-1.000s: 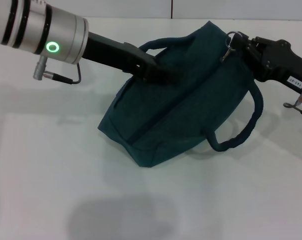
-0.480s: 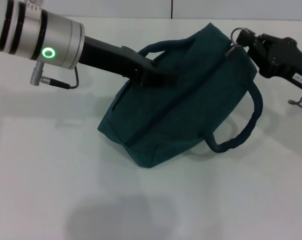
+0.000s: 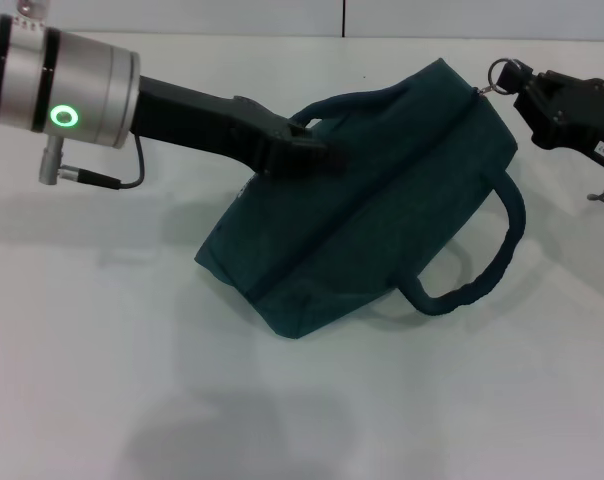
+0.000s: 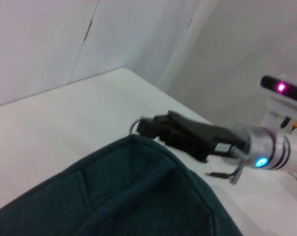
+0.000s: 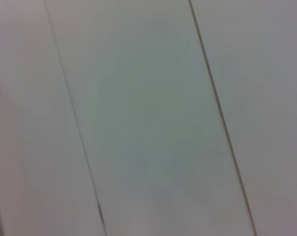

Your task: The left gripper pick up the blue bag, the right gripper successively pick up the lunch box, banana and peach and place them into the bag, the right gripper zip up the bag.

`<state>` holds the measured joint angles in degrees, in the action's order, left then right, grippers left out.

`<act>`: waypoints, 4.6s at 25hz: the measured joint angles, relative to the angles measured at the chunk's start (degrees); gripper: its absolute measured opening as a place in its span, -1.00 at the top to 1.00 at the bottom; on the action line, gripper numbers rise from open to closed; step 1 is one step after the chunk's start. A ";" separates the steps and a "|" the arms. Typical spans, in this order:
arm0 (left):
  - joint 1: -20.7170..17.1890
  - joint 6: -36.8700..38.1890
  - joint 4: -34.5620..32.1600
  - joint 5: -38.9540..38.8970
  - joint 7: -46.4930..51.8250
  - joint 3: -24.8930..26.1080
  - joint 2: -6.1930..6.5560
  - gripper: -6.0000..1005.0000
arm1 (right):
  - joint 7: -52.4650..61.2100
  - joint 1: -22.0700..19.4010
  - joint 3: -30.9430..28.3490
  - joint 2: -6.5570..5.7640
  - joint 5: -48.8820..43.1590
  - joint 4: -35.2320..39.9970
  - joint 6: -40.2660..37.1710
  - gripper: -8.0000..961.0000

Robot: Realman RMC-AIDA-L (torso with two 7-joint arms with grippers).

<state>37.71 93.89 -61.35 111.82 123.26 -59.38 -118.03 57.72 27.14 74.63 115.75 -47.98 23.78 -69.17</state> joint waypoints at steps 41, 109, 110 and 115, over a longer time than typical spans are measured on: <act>-0.73 2.41 14.83 -8.94 -3.64 11.08 3.24 0.81 | -4.96 -1.82 5.08 0.33 -0.45 -4.69 5.18 0.96; 7.94 -14.59 0.72 4.41 -6.82 -10.94 -1.08 0.74 | -4.93 -4.14 6.79 0.08 5.73 -7.43 -2.54 0.96; 8.09 -14.19 0.72 4.29 -6.39 -10.52 -1.07 0.74 | -4.94 -4.04 6.92 0.09 5.67 -7.42 -2.04 0.96; 9.04 -10.83 0.69 4.13 -4.56 -7.49 -0.96 0.75 | -4.96 -3.85 7.15 0.22 5.49 -7.43 -0.16 0.96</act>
<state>46.75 83.06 -60.65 115.95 118.71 -66.86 -118.99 52.75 23.29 81.78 115.97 -42.49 16.35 -69.33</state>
